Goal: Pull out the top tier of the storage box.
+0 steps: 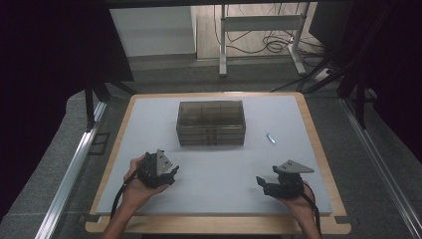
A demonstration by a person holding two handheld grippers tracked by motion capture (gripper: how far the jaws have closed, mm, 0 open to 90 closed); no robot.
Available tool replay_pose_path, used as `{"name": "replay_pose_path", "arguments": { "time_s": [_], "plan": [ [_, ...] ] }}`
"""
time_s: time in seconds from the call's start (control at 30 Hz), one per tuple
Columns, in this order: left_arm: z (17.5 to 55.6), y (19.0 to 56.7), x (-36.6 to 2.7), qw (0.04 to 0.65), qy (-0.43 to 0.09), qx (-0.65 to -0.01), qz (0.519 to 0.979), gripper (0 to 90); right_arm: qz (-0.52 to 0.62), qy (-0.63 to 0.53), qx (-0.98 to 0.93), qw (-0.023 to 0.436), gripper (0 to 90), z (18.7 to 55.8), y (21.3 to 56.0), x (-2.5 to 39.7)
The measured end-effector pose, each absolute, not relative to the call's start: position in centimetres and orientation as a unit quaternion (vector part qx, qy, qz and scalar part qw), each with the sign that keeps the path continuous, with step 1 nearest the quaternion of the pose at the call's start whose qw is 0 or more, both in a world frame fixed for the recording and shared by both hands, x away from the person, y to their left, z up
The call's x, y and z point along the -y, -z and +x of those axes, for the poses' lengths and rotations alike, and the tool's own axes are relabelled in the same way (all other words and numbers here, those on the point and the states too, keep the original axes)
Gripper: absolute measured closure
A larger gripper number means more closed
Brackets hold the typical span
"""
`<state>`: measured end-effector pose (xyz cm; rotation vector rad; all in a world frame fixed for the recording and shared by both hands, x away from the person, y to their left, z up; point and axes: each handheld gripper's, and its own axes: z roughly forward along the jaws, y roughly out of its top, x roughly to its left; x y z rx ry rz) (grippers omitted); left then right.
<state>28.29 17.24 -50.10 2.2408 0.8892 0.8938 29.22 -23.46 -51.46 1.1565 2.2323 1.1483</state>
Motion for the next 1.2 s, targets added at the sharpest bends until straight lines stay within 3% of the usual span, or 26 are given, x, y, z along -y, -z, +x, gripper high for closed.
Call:
{"name": "replay_pose_path", "arguments": {
  "time_s": [1.2],
  "plan": [
    [30.6,51.4,-11.9,0.225,-0.435,-0.256,0.834,39.8,0.423,-0.393,-0.795,0.188,23.5,29.3,52.3,23.7]
  ]
}}
